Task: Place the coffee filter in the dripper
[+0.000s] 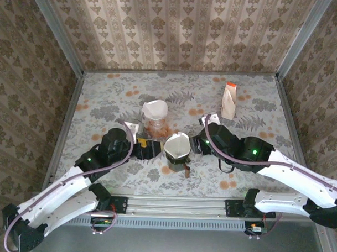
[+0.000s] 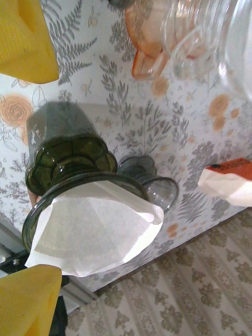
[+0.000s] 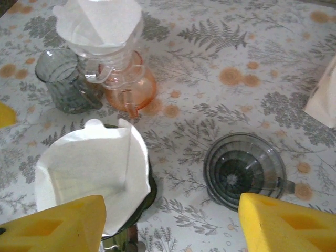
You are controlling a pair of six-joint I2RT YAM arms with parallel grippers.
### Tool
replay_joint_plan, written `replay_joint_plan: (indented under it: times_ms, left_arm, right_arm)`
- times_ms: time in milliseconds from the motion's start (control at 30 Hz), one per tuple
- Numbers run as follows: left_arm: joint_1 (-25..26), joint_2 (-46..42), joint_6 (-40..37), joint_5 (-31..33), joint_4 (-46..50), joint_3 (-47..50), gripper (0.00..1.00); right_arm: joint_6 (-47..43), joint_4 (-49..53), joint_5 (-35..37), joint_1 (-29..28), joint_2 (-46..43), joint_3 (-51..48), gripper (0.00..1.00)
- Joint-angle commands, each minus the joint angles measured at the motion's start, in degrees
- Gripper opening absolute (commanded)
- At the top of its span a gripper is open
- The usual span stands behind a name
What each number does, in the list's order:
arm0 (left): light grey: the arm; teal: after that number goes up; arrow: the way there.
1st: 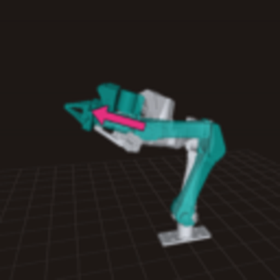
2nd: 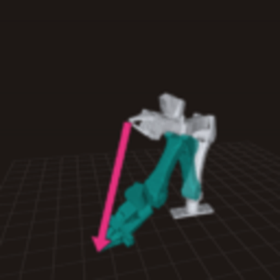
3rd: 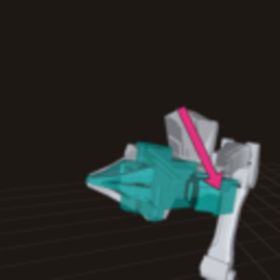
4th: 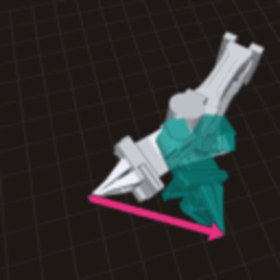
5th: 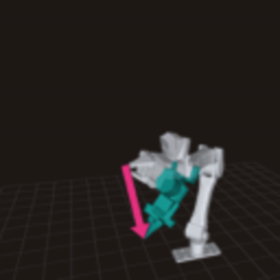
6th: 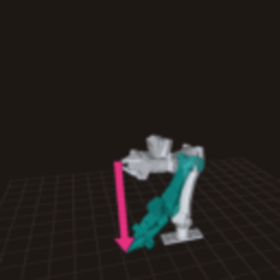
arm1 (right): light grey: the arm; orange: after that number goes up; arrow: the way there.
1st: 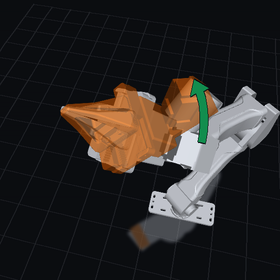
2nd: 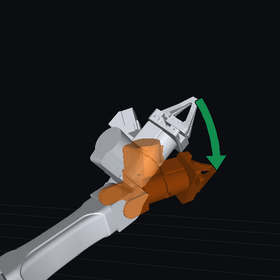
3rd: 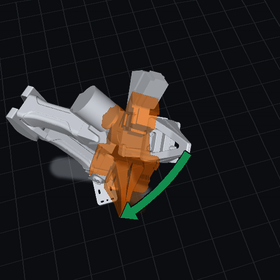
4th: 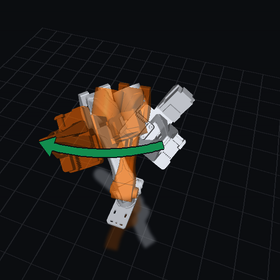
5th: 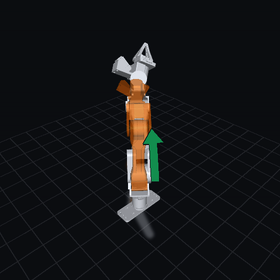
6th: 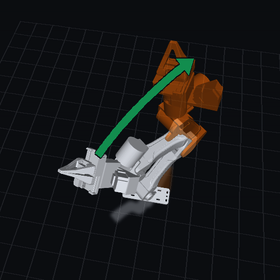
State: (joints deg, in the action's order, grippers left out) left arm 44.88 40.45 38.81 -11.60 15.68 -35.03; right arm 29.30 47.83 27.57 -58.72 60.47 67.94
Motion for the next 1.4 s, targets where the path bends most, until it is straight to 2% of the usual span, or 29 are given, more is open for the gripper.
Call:
replay_joint_plan:
  times_ms: [0, 100, 200, 333, 467, 667, 800, 1033, 1367]
  left_arm:
    - [-1.3, -3.9, 1.0, 7.0, 4.7, -0.2, 0.91]
    - [-2.6, -8.0, 2.7, 10.4, 7.2, 1.6, 0.92]
    - [-3.7, -11.9, 4.5, 10.9, 8.2, 4.8, 0.94]
    - [-4.2, -13.9, 7.2, 8.5, 9.5, 8.4, 0.94]
    - [-4.0, -13.0, 8.0, 3.4, 9.4, 10.9, 0.88]
    - [0.0, -9.9, 9.1, 1.2, 8.3, 13.7, 0.86]
    - [2.5, -7.1, 10.2, 2.2, 5.0, 15.4, 0.86]
    - [3.3, -4.4, 11.2, 1.9, 1.1, 17.6, 0.86]
    - [3.4, -3.1, 11.8, 2.2, 0.2, 18.2, 0.86]
  right_arm:
    - [3.5, 1.1, 6.2, 0.5, -3.0, -2.0, 0.71]
    - [6.0, 2.9, 7.6, 1.0, -5.2, -4.2, 0.72]
    - [8.6, 3.1, 4.9, 1.6, -7.6, -8.5, 0.72]
    - [11.8, 2.2, 1.3, 1.9, -10.0, -14.9, 0.72]
    - [13.0, -0.3, -3.5, 2.9, -10.1, -20.4, 0.72]
    - [8.4, -14.5, -19.0, 3.2, -9.5, -31.6, 0.71]
    - [6.8, -26.7, -24.8, 2.5, -12.9, -40.3, 0.70]
    - [4.2, -37.3, -24.3, 1.1, -19.1, -49.1, 0.69]
    - [-0.6, -47.6, -23.2, -2.3, -13.9, -51.8, 0.65]
